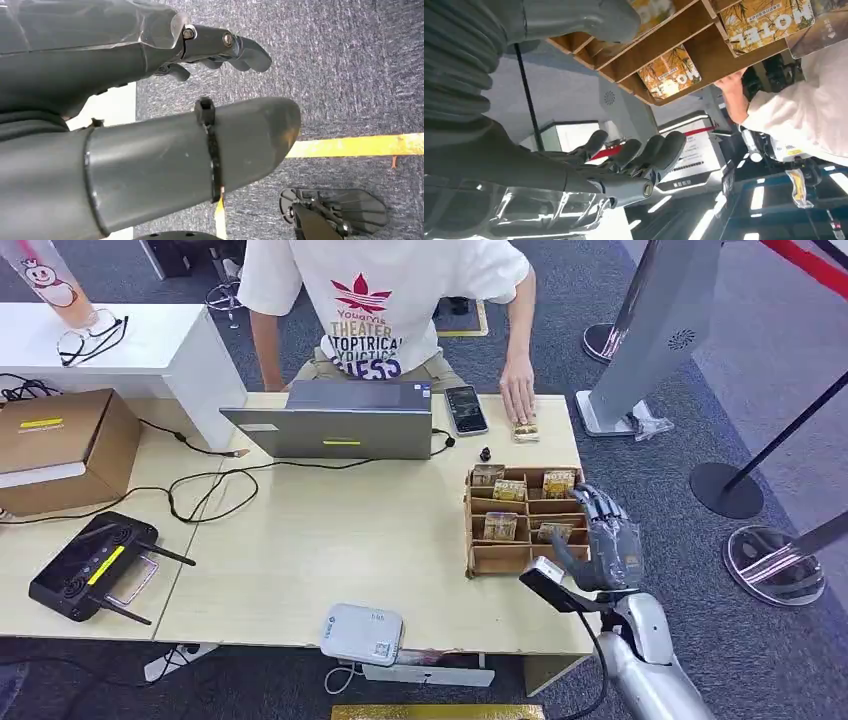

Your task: Pass the card to the sensor for recognition and then transmit it.

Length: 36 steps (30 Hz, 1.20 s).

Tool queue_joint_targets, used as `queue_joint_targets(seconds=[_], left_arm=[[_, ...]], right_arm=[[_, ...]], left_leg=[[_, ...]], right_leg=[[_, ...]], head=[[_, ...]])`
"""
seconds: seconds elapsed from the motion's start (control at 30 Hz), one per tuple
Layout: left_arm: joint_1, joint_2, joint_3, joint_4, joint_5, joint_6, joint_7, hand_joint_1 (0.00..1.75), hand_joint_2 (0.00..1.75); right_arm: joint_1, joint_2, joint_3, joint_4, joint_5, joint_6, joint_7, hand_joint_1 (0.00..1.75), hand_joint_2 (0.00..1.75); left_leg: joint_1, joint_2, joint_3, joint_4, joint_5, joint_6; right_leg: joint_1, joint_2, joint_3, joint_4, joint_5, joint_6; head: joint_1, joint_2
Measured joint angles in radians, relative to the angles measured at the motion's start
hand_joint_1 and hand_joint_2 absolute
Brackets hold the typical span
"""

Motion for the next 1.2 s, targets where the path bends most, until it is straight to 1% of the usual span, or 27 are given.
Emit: queue_joint_targets(seconds=[0.03,0.07,0.1,0.2,0.3,0.33,0.37,0.63,0.73,0.77,0.87,0.97,1.03,1.07,1.1,1.2], left_arm=[[0.001,0.001,0.0,0.0,0.0,0.0,0.0,0.0,0.0],[0.001,0.001,0.0,0.0,0.0,0.001,0.001,0.0,0.0],[0.001,0.001,0.0,0.0,0.0,0.002,0.003,0.0,0.0],[0.001,0.002,0.0,0.0,0.001,0.004,0.014,0.0,0.0],[0.001,0.004,0.0,0.0,0.002,0.004,0.021,0.0,0.0],[0.0,0.005,0.0,0.0,0.002,0.004,0.021,0.0,0.0],[0.0,0.006,0.0,0.0,0.002,0.004,0.021,0.0,0.0],[0.0,0.008,0.0,0.0,0.001,0.004,0.03,0.0,0.0],[0.0,0.009,0.0,0.0,0.001,0.004,0.03,0.0,0.0],[0.0,0.009,0.0,0.0,0.002,0.004,0.03,0.0,0.0],[0.001,0.01,0.0,0.0,0.002,0.0,0.021,0.0,0.0],[0.001,0.01,0.0,0.0,0.0,-0.001,0.012,0.0,0.0],[0.001,0.01,0.0,0.0,0.0,-0.001,0.012,0.0,0.0],[0.001,0.01,0.0,0.0,0.0,-0.001,0.012,0.0,0.0],[0.001,0.01,0.0,0.0,0.0,-0.001,0.012,0.0,0.0],[0.001,0.01,0.0,0.0,0.0,-0.001,0.019,0.0,0.0]], right_arm=[[-0.005,0.0,0.001,0.009,-0.002,0.0,-0.003,0.61,1.75],[-0.01,0.0,0.002,0.017,-0.002,-0.001,-0.006,0.7,1.75],[-0.015,0.0,0.003,0.024,-0.005,-0.001,-0.009,0.73,1.75],[-0.028,0.0,0.009,0.046,-0.013,0.0,-0.01,0.75,1.75],[-0.039,0.0,0.019,0.063,-0.013,0.0,-0.01,0.72,1.75],[-0.041,0.0,0.021,0.068,-0.013,0.0,-0.01,0.73,1.75],[-0.044,0.0,0.023,0.073,-0.014,-0.001,-0.011,0.68,1.75],[-0.053,-0.002,0.033,0.094,-0.034,-0.007,-0.021,0.68,1.75],[-0.056,-0.003,0.036,0.098,-0.034,-0.007,-0.021,0.66,1.75],[-0.056,-0.003,0.037,0.098,-0.034,-0.007,-0.021,0.63,1.75],[-0.056,-0.005,0.039,0.098,-0.034,-0.008,-0.019,0.68,1.75],[-0.052,-0.013,0.04,0.096,-0.034,-0.009,-0.013,0.87,1.75],[-0.047,-0.017,0.04,0.095,-0.034,-0.009,-0.011,0.84,1.75],[-0.044,-0.018,0.04,0.095,-0.034,-0.009,-0.01,0.87,1.75],[-0.043,-0.019,0.04,0.095,-0.034,-0.008,-0.01,0.82,1.75],[-0.042,-0.019,0.042,0.095,-0.031,-0.005,-0.004,0.87,1.75]], left_leg=[[0.0,0.0,0.0,0.0,0.0,0.0],[0.0,0.0,0.0,0.0,0.0,0.0],[0.0,0.0,0.0,0.0,0.0,0.0],[0.0,0.0,0.0,0.0,0.0,0.0],[0.0,0.0,0.0,0.0,0.0,0.0],[0.0,0.0,0.0,0.0,0.0,0.0],[0.0,0.0,0.0,0.0,0.0,0.0],[0.0,0.0,0.0,0.0,0.0,0.0],[0.0,0.0,0.0,0.0,0.0,0.0],[0.0,0.0,0.0,0.0,0.0,0.0],[0.0,0.0,0.0,0.0,0.0,0.0],[0.0,0.0,0.0,0.0,0.0,0.0],[0.0,0.0,0.0,0.0,0.0,0.0],[0.0,0.0,0.0,0.0,0.0,0.0],[0.0,0.0,0.0,0.0,0.0,0.0],[0.0,0.0,0.0,0.0,0.0,0.0]], right_leg=[[0.0,0.0,0.0,0.0,0.0,0.0],[0.0,0.0,0.0,0.0,0.0,0.0],[0.0,0.0,0.0,0.0,0.0,0.0],[0.0,0.0,0.0,0.0,0.0,0.0],[0.0,0.0,0.0,0.0,0.0,0.0],[0.0,0.0,0.0,0.0,0.0,0.0],[0.0,0.0,0.0,0.0,0.0,0.0],[0.0,0.0,0.0,0.0,0.0,0.0],[0.0,0.0,0.0,0.0,0.0,0.0],[0.0,0.0,0.0,0.0,0.0,0.0],[0.0,0.0,0.0,0.0,0.0,0.0],[0.0,0.0,0.0,0.0,0.0,0.0],[0.0,0.0,0.0,0.0,0.0,0.0],[0.0,0.0,0.0,0.0,0.0,0.0],[0.0,0.0,0.0,0.0,0.0,0.0],[0.0,0.0,0.0,0.0,0.0,0.0]], head=[[0.0,0.0],[0.0,0.0],[0.0,0.0],[0.0,0.0],[0.0,0.0],[0.0,0.0],[0.0,0.0],[0.0,0.0],[0.0,0.0],[0.0,0.0],[0.0,0.0],[0.0,0.0],[0.0,0.0],[0.0,0.0],[0.0,0.0],[0.0,0.0]])
